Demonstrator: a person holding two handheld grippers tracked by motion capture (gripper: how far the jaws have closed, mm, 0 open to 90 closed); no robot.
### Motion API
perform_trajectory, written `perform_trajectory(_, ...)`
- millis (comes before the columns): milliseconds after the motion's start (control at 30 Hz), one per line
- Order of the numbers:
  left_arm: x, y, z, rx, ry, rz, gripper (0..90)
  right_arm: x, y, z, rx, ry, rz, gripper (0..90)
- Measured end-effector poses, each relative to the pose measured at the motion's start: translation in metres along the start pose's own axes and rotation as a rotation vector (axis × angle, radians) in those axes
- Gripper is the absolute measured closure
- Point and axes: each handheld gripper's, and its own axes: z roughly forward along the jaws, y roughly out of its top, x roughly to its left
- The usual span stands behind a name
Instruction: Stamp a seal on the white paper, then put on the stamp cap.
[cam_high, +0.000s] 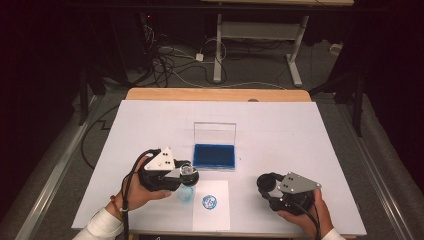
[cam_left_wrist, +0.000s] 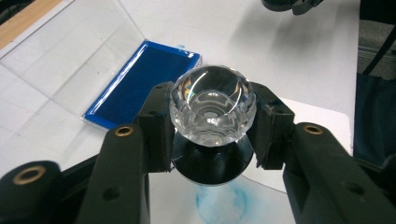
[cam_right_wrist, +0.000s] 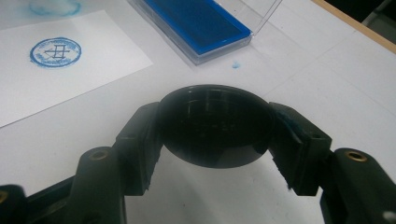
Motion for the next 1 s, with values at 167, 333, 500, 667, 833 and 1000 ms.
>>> perform_trajectory(167, 0.002, -0.002, -0.003, -0.002, 0.005, -0.010, 54.4, -0.001, 0.001, 0.002, 0.001, 0.006, 0.001, 38.6)
perform_trajectory(333, 0.000, -0.004, -0.005, -0.004, 0.016, -0.011, 54.4, 0.001, 0.003, 0.004, -0.007, 0.010, -0.006, 38.6)
perform_trajectory(500, -0.001, -0.003, -0.007, -0.019, 0.023, -0.010, 54.4, 0.002, 0.004, 0.007, 0.000, 0.020, -0.015, 38.6)
perform_trajectory(667, -0.005, 0.000, -0.007, -0.037, 0.008, -0.002, 54.4, 0.001, 0.003, 0.008, 0.000, 0.030, -0.007, 38.6)
perform_trajectory(833, -0.007, 0.004, -0.009, -0.054, 0.010, 0.007, 54.4, 0.004, 0.005, 0.014, 0.006, 0.046, -0.015, 38.6)
perform_trajectory(1000, -0.005, 0.012, -0.007, -0.074, 0.000, 0.008, 54.4, 0.007, 0.007, 0.014, -0.011, 0.058, -0.015, 38.6)
